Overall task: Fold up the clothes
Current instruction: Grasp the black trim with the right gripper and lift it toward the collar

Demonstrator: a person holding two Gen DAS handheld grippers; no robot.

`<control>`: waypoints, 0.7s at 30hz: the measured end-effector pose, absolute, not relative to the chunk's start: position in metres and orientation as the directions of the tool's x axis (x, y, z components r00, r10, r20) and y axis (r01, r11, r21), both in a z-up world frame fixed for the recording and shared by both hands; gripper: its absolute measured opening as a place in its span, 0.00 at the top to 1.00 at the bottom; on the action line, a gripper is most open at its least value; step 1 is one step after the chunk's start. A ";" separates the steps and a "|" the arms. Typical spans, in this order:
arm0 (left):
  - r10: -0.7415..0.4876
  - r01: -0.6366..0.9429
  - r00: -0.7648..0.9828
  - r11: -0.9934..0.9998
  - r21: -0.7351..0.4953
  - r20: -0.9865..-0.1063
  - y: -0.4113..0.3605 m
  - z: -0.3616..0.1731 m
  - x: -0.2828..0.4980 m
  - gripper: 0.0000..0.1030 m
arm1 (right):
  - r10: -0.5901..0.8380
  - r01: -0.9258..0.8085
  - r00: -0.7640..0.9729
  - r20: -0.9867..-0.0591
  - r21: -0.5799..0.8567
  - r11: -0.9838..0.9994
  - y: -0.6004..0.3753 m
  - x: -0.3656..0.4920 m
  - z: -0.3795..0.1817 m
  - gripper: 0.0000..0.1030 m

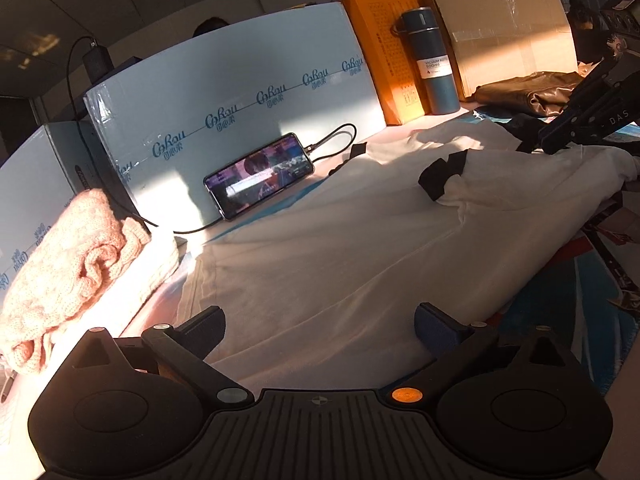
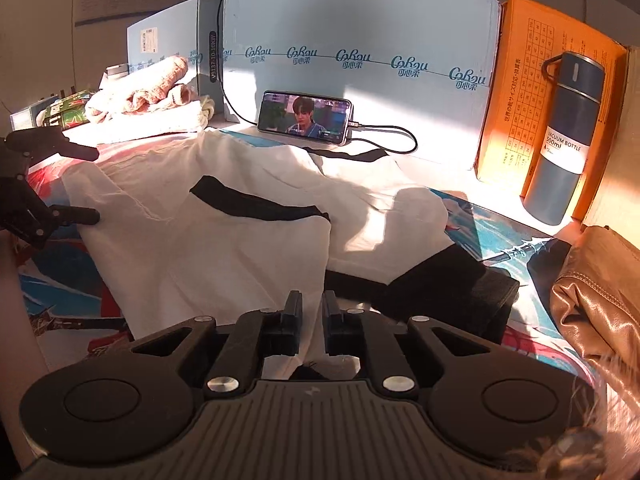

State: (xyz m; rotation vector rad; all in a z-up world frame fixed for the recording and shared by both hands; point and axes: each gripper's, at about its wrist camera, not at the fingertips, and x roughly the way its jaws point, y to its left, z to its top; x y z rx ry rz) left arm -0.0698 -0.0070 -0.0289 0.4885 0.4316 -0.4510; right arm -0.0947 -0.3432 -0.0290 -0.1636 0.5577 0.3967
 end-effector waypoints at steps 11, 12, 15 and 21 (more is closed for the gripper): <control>-0.323 0.515 0.793 0.808 0.286 -0.517 -0.001 -0.030 -0.062 0.00 | 0.415 -0.477 0.715 -0.563 0.041 0.878 -0.312 -0.010 -0.029 0.59; -0.326 0.517 0.789 0.810 0.278 -0.520 0.000 -0.030 -0.062 0.00 | 0.418 -0.493 0.702 -0.577 0.030 0.869 -0.307 -0.006 -0.035 0.69; -0.334 0.522 0.779 0.814 0.254 -0.531 0.002 -0.030 -0.059 0.00 | 0.410 -0.502 0.718 -0.563 -0.010 0.865 -0.302 -0.001 -0.037 0.84; -0.351 0.531 0.777 0.811 0.244 -0.523 0.005 -0.025 -0.057 0.00 | 0.393 -0.464 0.752 -0.529 -0.003 0.886 -0.311 0.010 -0.028 0.80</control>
